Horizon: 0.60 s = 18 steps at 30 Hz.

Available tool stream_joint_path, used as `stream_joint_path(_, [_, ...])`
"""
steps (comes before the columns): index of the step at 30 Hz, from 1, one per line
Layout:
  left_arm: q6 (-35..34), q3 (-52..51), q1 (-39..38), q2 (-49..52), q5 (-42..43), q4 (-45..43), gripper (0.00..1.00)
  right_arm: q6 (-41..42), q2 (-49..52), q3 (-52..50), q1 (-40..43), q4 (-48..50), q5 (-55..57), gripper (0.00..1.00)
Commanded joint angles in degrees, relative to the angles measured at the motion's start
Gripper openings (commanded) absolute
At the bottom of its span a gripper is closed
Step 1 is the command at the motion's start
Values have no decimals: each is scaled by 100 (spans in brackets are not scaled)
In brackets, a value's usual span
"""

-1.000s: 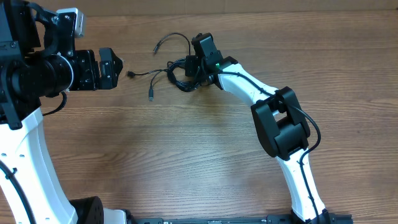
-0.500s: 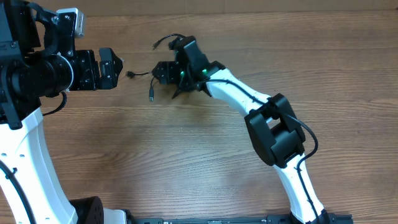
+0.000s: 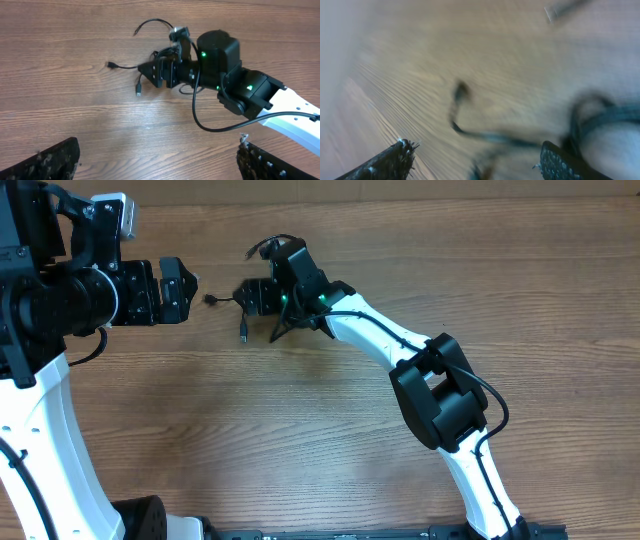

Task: Untangle cables

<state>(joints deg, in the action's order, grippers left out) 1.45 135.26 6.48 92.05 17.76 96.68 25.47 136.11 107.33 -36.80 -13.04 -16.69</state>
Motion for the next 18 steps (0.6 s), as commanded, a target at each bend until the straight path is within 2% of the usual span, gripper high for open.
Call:
stream_joint_path(1, [118, -15, -13, -22, 26, 11, 100, 136, -308, 310, -17, 566, 133, 80])
stream_joint_path(3, [118, -15, -13, -22, 26, 9, 100, 564, -297, 297, -22, 782, 828, 78])
stream_joint_path(4, [118, -15, -13, -22, 26, 11, 100, 691, -282, 297, -28, 879, 1049, 59])
stream_joint_path(5, [118, -15, -13, -22, 26, 11, 100, 828, -243, 297, -42, 1040, 1211, 52])
stream_joint_path(7, [118, -15, -13, -22, 26, 11, 100, 957, -144, 297, -63, 1405, 1235, 48])
stream_joint_path(8, [118, -15, -13, -22, 26, 11, 100, 1040, -83, 297, -92, 1615, 1239, 23])
stream_joint_path(9, [118, -15, -13, -22, 26, 11, 100, 1106, 2, 297, -122, 1803, 1241, 4])
stream_joint_path(18, [118, -72, -13, -22, 26, 11, 100, 1781, 785, 297, -387, 2181, 1366, 4])
